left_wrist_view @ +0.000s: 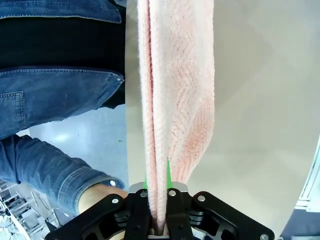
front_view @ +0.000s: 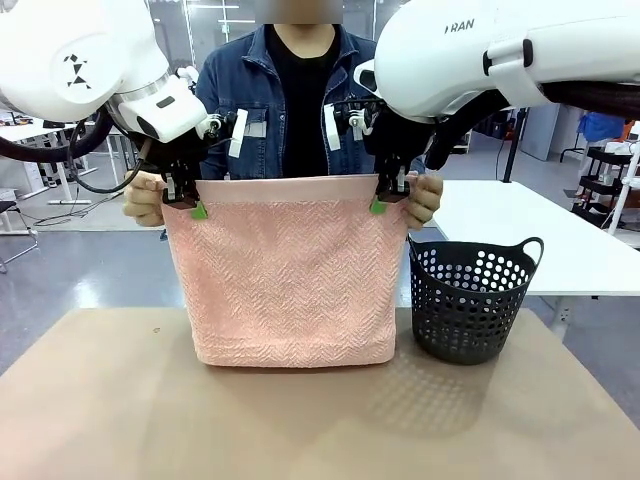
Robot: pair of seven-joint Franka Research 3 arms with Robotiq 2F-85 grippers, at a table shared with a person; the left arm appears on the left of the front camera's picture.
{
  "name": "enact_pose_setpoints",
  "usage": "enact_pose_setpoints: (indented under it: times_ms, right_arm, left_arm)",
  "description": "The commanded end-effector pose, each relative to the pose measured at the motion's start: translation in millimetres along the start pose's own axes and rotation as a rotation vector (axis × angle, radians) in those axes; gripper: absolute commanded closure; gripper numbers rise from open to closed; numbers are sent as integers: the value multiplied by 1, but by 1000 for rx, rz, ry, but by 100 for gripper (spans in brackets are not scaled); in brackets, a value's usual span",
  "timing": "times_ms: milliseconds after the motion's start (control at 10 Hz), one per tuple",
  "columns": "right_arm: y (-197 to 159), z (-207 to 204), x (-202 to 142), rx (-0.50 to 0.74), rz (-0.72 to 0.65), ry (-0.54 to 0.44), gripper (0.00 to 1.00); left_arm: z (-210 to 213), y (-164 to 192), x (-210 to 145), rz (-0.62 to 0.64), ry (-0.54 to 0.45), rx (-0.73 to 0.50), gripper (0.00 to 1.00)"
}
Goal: Fold the towel.
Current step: Release the end of the 100 cm Hotel Towel you were holding and grab the top end of the folded side, then release the end of the 100 cm Hotel Towel you were holding.
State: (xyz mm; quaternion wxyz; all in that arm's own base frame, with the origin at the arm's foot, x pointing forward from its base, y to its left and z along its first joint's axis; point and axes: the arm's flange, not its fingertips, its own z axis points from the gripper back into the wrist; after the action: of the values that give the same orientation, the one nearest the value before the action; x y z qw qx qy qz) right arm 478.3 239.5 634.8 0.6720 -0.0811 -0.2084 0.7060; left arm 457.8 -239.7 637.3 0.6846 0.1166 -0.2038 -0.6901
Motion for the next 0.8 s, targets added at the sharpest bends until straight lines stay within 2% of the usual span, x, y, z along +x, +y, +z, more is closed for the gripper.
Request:
enact_pose_setpoints:
  times_ms: [0,700]
  right_arm:
    - [0,1,1,-4,9,-2,100]
    - [0,1,1,-4,9,-2,100]
  left_arm:
    - [0,0,0,1,0,0,100]
    - [0,0,0,1,0,0,100]
